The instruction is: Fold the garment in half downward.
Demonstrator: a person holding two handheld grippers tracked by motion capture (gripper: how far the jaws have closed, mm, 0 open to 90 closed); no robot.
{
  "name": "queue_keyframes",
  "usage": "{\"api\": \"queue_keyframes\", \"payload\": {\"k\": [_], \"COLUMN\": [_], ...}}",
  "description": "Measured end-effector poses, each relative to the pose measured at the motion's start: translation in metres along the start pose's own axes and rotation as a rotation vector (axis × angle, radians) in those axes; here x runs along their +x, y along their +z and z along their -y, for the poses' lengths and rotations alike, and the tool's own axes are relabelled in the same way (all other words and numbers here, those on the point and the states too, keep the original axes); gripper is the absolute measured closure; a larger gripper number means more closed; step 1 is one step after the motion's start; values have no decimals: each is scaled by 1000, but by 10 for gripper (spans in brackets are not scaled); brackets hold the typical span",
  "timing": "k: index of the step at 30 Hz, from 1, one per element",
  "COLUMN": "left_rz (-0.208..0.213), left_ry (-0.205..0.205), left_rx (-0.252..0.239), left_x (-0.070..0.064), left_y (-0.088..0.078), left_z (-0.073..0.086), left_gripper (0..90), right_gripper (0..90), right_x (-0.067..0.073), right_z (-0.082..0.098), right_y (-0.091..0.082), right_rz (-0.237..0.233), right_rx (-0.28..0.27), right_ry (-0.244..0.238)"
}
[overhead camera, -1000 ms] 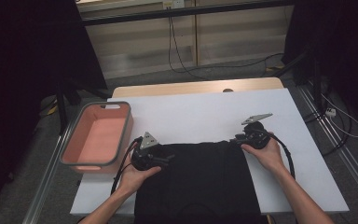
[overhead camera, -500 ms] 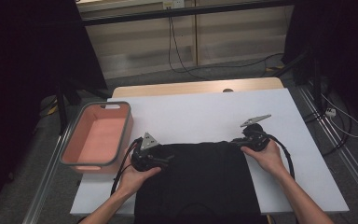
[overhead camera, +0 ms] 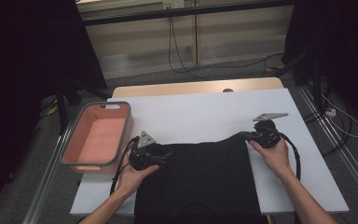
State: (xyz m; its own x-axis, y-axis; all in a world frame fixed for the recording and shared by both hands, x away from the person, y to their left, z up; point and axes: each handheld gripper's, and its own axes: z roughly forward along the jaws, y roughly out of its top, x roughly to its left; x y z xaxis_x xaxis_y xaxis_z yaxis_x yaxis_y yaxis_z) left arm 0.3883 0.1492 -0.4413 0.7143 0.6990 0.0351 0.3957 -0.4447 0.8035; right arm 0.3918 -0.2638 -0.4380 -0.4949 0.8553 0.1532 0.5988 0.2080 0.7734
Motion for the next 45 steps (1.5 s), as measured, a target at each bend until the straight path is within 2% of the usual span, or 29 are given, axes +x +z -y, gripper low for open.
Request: {"api": "queue_keyframes", "payload": {"k": [3, 4, 6, 11, 13, 15, 16, 18, 20, 24, 26, 27, 29, 30, 32, 34, 36, 38, 40, 45], "left_rz": [-26, -36, -22, -36, -39, -34, -37, -55, -48, -66, -72, -66, -77, -80, -73, -74, -64, -54, -63, -42], "left_ry": [-8, -7, -36, -68, -103, -177, -193, -178, -172, -122, -119, -139, -139, -125, -143, -171, -176, -193, -185, -199], "left_rx": [-11, -8, -9, -30, -43, -50, -54, -57, -46, -22, -18, -22, -4, 8, 10, 31, 56, 64, 74, 91], "left_x": [1, 2, 4, 9, 13, 18, 20, 24, 28, 31, 36, 37, 42, 45, 49, 52, 54, 56, 55, 56], "left_y": [-1, -1, 0, -2, -2, -2, -1, 0, 3, 9, 12, 15, 23, 26, 37, 48, 57, 60, 60, 64], "left_z": [0, 0, 0, -2, -4, -6, -7, -10, -12, -17, -21, -23, -28, -30, -33, -34, -33, -30, -29, -23], "left_gripper": [159, 184, 222, 255, 279, 299, 303, 317, 348, 389, 420, 430, 448, 453, 481, 506, 537, 562, 602, 605], "right_gripper": [865, 865, 866, 867, 867, 868, 867, 867, 867, 867, 867, 867, 867, 867, 867, 867, 867, 866, 867, 866], "right_x": [-4, -6, -10, -19, -22, -26, -28, -33, -38, -42, -44, -46, -50, -52, -55, -56, -56, -55, -54, -53], "right_z": [0, 0, -1, -2, -2, -3, -3, -3, -2, -3, -5, -6, -7, -7, -7, -6, -5, -5, -5, -3], "right_y": [-5, -7, -9, -14, -16, -19, -21, -23, -26, -28, -30, -32, -34, -35, -38, -37, -35, -34, -33, -29], "right_rz": [23, 33, 50, 84, 97, 110, 119, 126, 133, 147, 150, 155, 163, 165, 161, 163, 163, 161, 158, 162], "right_rx": [-21, -27, -41, -66, -72, -82, -88, -94, -101, -105, -114, -121, -133, -139, -151, -143, -135, -132, -131, -114], "right_ry": [10, 15, 24, 45, 49, 55, 59, 70, 81, 81, 83, 83, 94, 101, 112, 110, 112, 108, 104, 95]}}
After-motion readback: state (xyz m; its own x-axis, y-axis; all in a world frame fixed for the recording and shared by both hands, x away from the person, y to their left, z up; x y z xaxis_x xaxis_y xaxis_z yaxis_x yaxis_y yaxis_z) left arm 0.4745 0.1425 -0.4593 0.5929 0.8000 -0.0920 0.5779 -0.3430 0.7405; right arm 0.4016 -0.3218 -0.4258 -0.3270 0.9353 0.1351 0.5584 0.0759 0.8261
